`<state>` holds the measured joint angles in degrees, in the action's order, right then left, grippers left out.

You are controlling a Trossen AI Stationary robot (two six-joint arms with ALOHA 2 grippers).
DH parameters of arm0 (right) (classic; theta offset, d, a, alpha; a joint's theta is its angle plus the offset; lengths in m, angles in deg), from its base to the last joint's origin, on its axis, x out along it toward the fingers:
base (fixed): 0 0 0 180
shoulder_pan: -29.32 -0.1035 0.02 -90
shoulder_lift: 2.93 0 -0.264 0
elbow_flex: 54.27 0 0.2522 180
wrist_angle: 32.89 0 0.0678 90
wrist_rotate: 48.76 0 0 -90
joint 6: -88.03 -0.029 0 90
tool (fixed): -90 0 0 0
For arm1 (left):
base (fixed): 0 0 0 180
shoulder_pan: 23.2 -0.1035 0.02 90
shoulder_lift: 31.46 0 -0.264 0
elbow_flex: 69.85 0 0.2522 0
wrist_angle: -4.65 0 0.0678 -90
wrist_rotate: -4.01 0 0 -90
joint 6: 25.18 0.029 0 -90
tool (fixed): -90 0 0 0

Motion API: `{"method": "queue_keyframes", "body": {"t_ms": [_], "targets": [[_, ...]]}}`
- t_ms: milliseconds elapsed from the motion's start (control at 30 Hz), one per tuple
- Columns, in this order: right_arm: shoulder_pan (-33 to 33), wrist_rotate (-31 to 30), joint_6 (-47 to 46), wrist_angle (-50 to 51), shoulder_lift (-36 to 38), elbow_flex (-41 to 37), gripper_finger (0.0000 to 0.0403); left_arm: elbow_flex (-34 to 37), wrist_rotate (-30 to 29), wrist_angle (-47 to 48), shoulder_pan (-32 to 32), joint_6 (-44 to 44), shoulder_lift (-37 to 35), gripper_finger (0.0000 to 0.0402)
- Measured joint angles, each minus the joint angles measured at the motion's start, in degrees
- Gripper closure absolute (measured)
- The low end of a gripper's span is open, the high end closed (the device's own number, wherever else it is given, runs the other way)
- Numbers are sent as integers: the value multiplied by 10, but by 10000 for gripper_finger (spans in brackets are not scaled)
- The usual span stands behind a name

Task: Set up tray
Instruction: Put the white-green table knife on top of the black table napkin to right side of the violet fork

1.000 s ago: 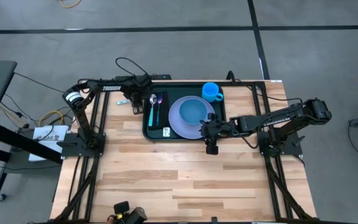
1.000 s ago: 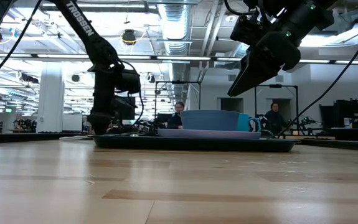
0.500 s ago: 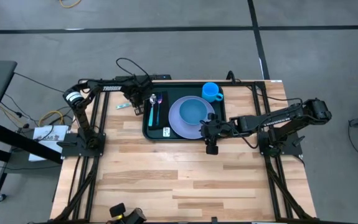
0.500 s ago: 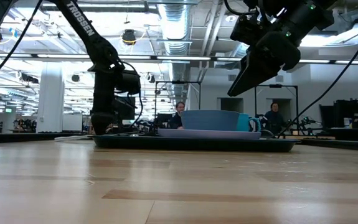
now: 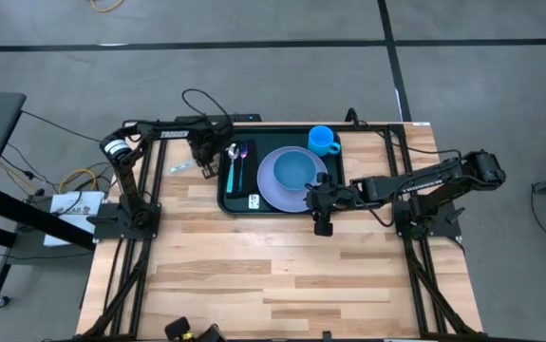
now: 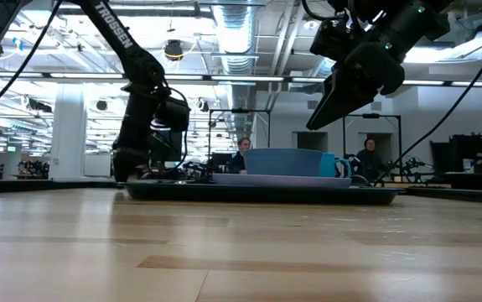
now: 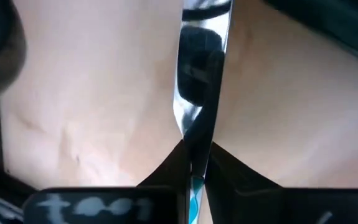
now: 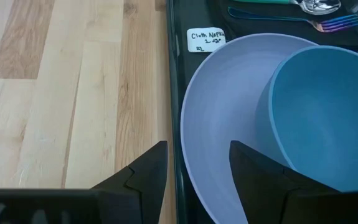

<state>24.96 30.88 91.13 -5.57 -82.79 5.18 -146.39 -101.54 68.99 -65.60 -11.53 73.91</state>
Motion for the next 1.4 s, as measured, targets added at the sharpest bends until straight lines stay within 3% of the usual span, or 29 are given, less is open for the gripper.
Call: {"method": "queue_keyframes", "body": {"t_ms": [300,733,1133,1400], "targets": [[0,0,0,1,0,0,239,-35,0,93,37,-71,0,387],[0,0,0,10,0,0,239,-109,53,212,98,-211,-3,385],[-1,0,-1,20,0,0,239,-170,213,75,115,-350,-4,386],[-4,0,-1,36,0,0,239,-170,244,-18,117,-465,-4,388]]}}
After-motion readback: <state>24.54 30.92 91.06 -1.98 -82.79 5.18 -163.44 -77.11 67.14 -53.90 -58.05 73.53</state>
